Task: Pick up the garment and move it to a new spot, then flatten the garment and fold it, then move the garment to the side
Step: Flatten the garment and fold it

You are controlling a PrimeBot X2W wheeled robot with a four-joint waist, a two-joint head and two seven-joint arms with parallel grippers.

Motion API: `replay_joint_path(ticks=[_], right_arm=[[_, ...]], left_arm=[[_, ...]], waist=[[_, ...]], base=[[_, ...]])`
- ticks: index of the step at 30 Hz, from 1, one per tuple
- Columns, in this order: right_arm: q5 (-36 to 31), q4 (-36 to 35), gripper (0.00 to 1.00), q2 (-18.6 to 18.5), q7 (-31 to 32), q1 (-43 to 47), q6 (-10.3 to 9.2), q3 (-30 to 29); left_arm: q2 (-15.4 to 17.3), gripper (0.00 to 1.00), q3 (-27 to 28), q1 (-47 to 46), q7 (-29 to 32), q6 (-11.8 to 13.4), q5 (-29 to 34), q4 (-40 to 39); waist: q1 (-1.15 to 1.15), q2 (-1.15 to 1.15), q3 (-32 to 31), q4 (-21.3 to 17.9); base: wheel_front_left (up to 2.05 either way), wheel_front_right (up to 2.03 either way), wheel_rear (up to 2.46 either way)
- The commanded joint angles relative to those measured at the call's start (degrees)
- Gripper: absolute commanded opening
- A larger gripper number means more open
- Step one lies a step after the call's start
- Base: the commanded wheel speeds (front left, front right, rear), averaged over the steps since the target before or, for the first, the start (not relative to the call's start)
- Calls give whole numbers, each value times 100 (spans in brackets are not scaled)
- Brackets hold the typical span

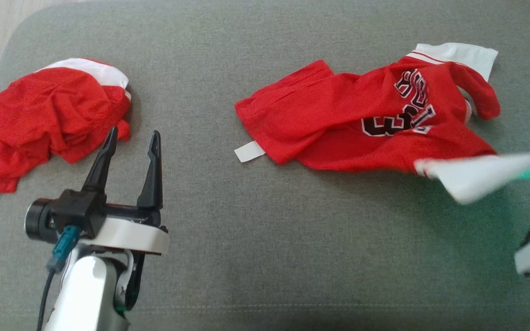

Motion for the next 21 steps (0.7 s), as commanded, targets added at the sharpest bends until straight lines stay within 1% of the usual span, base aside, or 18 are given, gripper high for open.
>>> replay_joint_path(ticks=[1,3,4,5,6,8,12,17,21], right_arm=[[-22,-190,0,2,70,133,23,-115],[-35,-114,0,23,110,219,23,-195],[-3,-40,29,47,127,279,23,-222],[50,25,95,80,106,308,23,-249],[66,95,100,102,98,338,23,-253],[99,120,100,147,-42,331,23,-249],[85,-117,100,221,-404,258,23,-84],[-19,-566,100,254,-622,120,23,551],[-55,-672,100,264,-591,40,23,1030]], left_arm=[[71,100,219,-78,-30,28,58,-234],[74,100,227,-71,-30,33,61,-238],[75,100,233,-62,-30,36,63,-237],[77,100,238,-53,-30,39,65,-232],[78,100,241,-48,-30,39,66,-226],[81,100,244,-38,-30,36,68,-208],[99,100,249,9,-30,35,76,-189],[121,100,243,94,-30,48,89,-178],[128,100,212,162,-30,49,88,-152]], waist=[[0,0,13,-10],[0,0,14,-18],[0,0,15,-23],[0,0,13,-29],[0,0,9,-32],[0,0,-19,-35],[0,0,-117,-45],[0,0,-268,-39],[0,0,-397,5]], base=[[0,0,0],[0,0,0],[0,0,0],[0,0,0],[0,0,0],[0,0,0],[0,0,0],[0,0,0],[0,0,0]])
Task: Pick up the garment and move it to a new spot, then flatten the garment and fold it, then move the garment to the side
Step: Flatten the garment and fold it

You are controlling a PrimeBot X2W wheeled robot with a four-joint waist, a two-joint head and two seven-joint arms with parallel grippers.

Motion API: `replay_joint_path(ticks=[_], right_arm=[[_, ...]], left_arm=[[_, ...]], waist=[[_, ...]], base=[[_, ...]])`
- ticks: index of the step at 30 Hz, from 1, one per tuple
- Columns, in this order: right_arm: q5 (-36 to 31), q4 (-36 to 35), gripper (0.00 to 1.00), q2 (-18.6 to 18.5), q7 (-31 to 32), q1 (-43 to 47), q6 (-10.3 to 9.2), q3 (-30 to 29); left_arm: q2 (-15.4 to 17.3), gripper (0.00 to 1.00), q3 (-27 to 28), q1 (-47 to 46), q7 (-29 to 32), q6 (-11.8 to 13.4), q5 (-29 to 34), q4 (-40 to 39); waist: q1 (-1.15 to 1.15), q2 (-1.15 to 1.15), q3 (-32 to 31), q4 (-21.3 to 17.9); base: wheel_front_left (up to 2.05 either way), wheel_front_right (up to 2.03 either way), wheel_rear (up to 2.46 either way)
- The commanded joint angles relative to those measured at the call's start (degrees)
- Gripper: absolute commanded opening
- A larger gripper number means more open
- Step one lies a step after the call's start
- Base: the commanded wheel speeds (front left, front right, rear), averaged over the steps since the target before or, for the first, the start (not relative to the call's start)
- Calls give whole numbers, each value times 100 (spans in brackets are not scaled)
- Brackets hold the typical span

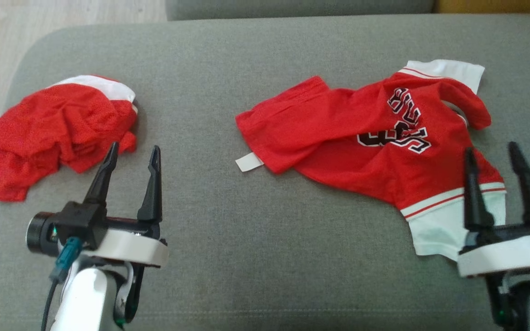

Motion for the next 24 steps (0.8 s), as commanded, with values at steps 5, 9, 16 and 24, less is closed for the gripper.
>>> replay_joint_path(ticks=[5,9,16,24], right_arm=[[4,-159,100,-47,48,-142,23,431],[33,-91,100,-37,28,-106,23,483],[43,-68,100,-27,26,-107,23,486],[41,-114,100,-21,51,-148,23,481]], left_arm=[[108,100,138,30,-29,51,34,-158],[114,100,118,96,-29,73,16,-158],[141,100,88,96,-25,90,-10,-161],[93,100,-127,-165,38,-8,-6,-160]], waist=[[0,0,-140,88],[0,0,-165,107],[0,0,-146,118],[0,0,-1,108]], base=[[0,0,0],[0,0,0],[0,0,0],[0,0,0]])
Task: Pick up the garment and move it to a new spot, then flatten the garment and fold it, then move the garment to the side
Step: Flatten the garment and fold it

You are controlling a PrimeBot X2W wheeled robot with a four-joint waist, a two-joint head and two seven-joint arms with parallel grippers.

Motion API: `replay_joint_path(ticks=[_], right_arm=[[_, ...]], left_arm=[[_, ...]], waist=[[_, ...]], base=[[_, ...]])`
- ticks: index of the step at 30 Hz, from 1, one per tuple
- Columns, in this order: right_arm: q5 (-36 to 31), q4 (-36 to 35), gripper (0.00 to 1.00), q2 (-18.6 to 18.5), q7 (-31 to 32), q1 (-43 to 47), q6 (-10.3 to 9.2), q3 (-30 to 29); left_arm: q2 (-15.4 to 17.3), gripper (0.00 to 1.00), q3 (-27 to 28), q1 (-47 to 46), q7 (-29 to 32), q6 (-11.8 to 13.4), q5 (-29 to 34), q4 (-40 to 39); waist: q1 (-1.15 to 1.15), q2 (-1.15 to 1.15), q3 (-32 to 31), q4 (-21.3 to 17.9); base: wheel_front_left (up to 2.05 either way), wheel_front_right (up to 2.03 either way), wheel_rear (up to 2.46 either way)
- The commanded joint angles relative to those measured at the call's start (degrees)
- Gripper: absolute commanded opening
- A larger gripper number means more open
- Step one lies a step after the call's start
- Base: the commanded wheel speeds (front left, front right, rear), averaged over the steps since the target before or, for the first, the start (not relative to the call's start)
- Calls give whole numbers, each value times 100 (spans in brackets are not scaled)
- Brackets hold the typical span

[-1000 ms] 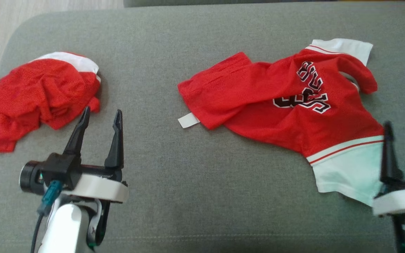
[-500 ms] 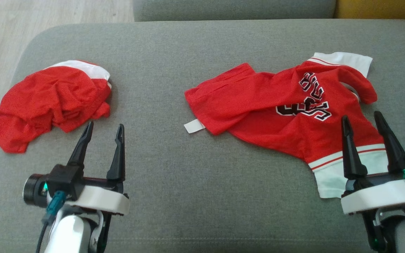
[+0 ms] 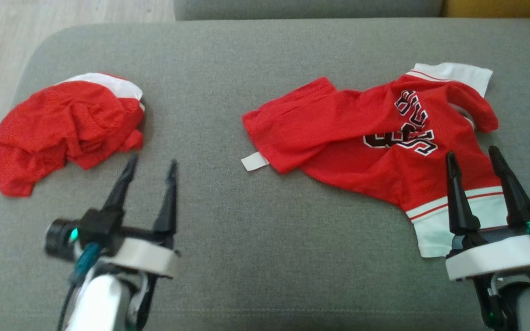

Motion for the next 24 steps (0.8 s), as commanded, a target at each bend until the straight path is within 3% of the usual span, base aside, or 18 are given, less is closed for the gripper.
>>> replay_joint_path(ticks=[1,10,24], right_arm=[[22,-242,100,-27,13,-171,23,168],[39,-238,100,-24,11,-369,23,307],[233,-52,100,-21,-223,-536,23,362]], left_arm=[[-36,100,-42,-593,111,-155,-37,-127],[-335,100,-760,-1882,914,-592,-445,864],[-405,100,-733,-3434,1331,-671,-1132,3437]], waist=[[0,0,144,-35],[0,0,624,-369],[0,0,1153,-861]], base=[[0,0,0],[0,0,0],[0,0,0]])
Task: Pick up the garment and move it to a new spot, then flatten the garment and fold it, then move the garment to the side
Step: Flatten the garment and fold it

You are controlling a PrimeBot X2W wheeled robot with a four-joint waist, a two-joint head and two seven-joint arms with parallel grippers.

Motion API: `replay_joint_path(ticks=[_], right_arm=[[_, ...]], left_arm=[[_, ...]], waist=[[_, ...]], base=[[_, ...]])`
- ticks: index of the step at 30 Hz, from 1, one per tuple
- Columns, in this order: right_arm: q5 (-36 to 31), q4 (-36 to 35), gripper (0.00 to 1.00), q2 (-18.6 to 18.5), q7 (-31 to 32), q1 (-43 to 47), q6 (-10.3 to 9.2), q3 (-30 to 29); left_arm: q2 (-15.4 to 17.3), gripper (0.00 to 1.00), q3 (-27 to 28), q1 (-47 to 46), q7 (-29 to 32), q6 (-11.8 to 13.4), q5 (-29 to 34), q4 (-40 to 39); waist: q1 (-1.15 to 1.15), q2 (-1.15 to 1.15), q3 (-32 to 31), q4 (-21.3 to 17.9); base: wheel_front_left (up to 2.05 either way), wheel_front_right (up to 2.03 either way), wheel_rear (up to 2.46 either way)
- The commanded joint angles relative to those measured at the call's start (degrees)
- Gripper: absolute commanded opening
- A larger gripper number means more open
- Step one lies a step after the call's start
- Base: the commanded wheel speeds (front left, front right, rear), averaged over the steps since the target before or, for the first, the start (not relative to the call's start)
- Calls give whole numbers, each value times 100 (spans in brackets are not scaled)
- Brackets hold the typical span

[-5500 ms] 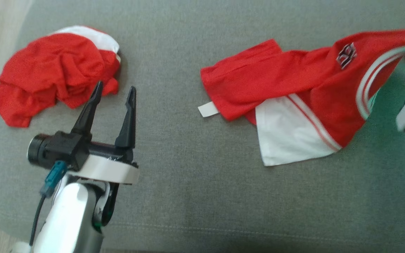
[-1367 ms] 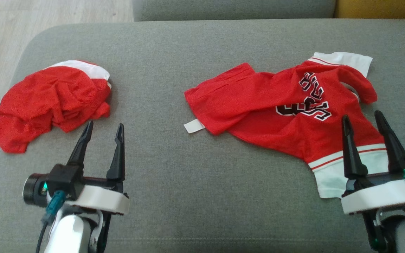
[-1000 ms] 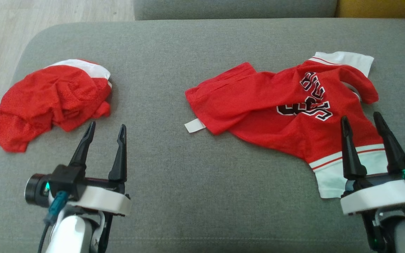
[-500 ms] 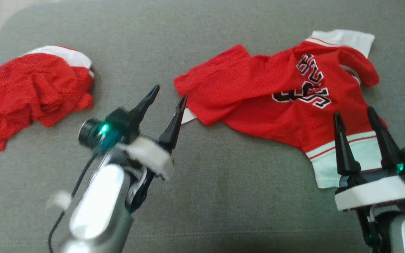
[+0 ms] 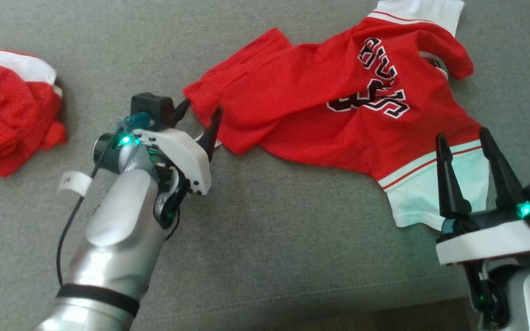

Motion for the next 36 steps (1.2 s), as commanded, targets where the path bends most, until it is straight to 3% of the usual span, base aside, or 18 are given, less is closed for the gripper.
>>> replay_joint_path(ticks=[1,2,4,5,12,19,25,32,33,34,36], right_arm=[[44,-174,100,-27,-75,-180,23,152],[69,-156,100,-27,-85,-187,23,151],[98,-132,100,-26,-107,-198,23,150],[114,-121,100,-26,-114,-202,23,148],[194,-89,100,-26,-159,-223,23,125],[253,-70,100,-26,-173,-216,23,159],[386,27,100,-26,-247,-323,23,346],[550,274,100,-26,-441,-503,23,580],[570,311,100,-26,-471,-525,23,606],[581,345,100,-26,-497,-546,23,631],[586,406,100,-26,-539,-573,23,651]], left_arm=[[72,100,210,-267,-5,26,-63,-37],[70,100,199,-312,29,20,-99,80],[67,42,163,-390,35,9,-149,250],[66,0,145,-419,27,5,-172,323],[63,0,3,-658,-437,-24,-156,525],[312,0,-29,-1152,-977,29,56,-148],[688,0,-90,-1874,-627,-28,190,-248],[1017,0,-300,-2696,-285,-129,19,566],[1011,45,-311,-2733,-274,-134,-64,725],[1018,100,-333,-2769,-312,-136,-118,861],[1004,100,-373,-2776,-464,-139,-223,1093]], waist=[[-1,0,34,-27],[-1,0,42,-28],[-1,0,54,-24],[-1,0,59,-18],[-1,0,55,50],[-1,0,17,-21],[-1,0,127,-362],[-1,0,357,-915],[-1,0,371,-957],[-1,0,386,-991],[-1,0,397,-1021]], base=[[0,0,0],[0,0,0],[0,0,0],[0,0,0],[0,0,0],[0,0,0],[0,0,0],[0,0,0],[0,0,0],[0,0,0],[0,0,0]])
